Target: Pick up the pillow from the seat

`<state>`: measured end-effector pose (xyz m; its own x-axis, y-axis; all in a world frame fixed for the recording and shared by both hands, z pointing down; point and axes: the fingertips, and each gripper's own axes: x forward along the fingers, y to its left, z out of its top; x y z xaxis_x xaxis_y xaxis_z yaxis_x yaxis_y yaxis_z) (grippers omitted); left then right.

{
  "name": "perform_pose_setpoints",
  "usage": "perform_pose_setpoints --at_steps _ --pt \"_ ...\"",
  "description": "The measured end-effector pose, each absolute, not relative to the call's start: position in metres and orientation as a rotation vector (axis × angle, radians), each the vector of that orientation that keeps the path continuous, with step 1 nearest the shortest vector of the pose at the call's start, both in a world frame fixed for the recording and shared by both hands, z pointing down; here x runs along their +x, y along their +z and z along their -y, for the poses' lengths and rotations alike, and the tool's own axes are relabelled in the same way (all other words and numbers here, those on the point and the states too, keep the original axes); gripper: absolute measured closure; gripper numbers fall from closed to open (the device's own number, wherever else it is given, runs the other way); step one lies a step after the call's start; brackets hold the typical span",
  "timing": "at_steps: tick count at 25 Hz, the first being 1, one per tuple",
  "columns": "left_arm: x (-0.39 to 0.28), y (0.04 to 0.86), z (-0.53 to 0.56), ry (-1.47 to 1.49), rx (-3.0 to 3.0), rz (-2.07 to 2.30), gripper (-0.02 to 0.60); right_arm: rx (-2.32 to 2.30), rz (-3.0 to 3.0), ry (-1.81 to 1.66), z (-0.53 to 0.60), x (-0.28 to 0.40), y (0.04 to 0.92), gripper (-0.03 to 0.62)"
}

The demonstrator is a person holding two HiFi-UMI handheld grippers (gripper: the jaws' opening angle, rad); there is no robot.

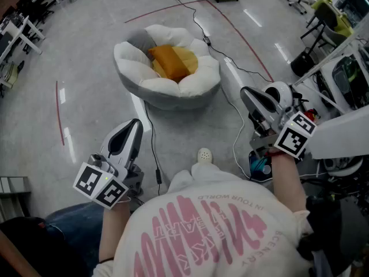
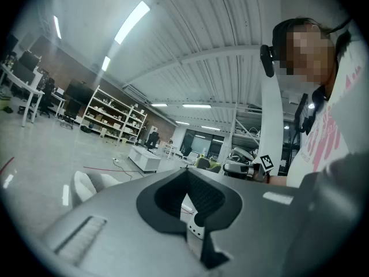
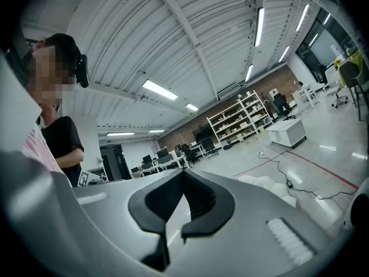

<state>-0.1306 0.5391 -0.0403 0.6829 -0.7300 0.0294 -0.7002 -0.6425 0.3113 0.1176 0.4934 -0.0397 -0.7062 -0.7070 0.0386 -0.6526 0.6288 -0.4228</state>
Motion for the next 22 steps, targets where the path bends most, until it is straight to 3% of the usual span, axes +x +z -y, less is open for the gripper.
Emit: perform_pose_setpoints --at_steps 22 --pt "-0.144 -0.035 -0.495 -0.127 2.621 1.167 0.565 -1.099 -2.725 -0.615 -0.432 0.100 -0.040 0.589"
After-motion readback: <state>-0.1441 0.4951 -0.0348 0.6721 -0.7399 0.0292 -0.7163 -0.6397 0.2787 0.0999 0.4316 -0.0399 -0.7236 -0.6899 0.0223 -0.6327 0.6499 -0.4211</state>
